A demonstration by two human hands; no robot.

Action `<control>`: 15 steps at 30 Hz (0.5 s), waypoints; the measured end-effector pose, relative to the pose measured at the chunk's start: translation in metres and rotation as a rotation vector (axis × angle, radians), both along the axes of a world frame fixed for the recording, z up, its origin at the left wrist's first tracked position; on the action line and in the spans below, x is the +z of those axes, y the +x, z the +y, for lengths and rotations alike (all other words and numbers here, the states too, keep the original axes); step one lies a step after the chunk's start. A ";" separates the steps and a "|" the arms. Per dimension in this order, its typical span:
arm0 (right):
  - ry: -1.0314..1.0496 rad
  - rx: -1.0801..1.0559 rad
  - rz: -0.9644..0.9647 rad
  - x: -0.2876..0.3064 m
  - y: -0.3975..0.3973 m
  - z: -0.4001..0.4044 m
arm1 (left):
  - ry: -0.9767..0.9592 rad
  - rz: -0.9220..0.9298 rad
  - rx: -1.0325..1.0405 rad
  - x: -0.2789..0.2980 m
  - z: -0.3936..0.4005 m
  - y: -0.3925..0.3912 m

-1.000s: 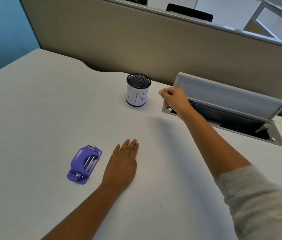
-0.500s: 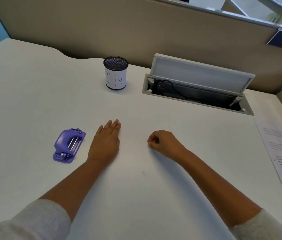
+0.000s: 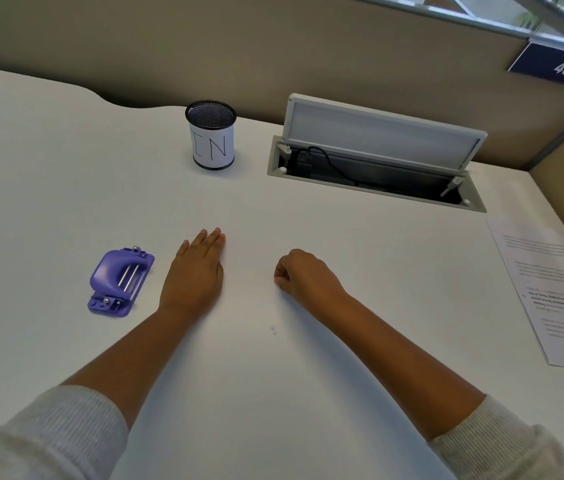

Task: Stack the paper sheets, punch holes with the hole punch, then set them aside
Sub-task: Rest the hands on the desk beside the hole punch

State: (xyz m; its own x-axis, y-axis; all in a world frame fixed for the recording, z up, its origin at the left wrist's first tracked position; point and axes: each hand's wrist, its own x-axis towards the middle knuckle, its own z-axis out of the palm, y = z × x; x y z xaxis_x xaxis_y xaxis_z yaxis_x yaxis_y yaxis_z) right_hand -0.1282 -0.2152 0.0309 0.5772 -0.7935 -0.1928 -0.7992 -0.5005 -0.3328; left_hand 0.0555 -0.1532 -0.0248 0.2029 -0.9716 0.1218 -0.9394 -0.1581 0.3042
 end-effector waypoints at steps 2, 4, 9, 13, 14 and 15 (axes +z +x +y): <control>-0.024 0.013 0.044 0.000 0.002 0.001 | 0.001 0.002 -0.001 0.001 0.000 -0.001; -0.044 0.022 0.072 -0.002 0.003 0.002 | 0.009 0.003 -0.002 0.002 0.000 -0.001; -0.065 0.008 0.078 -0.007 0.007 0.001 | 0.011 0.012 -0.001 0.004 0.001 -0.002; 0.093 -0.069 -0.036 -0.008 0.002 -0.010 | 0.007 0.008 -0.005 0.004 0.001 -0.002; 0.184 -0.108 -0.112 -0.006 0.000 -0.014 | 0.000 0.005 -0.009 0.004 0.001 -0.002; 0.279 -0.160 -0.195 -0.002 -0.001 -0.018 | -0.003 0.002 -0.013 0.004 0.001 -0.002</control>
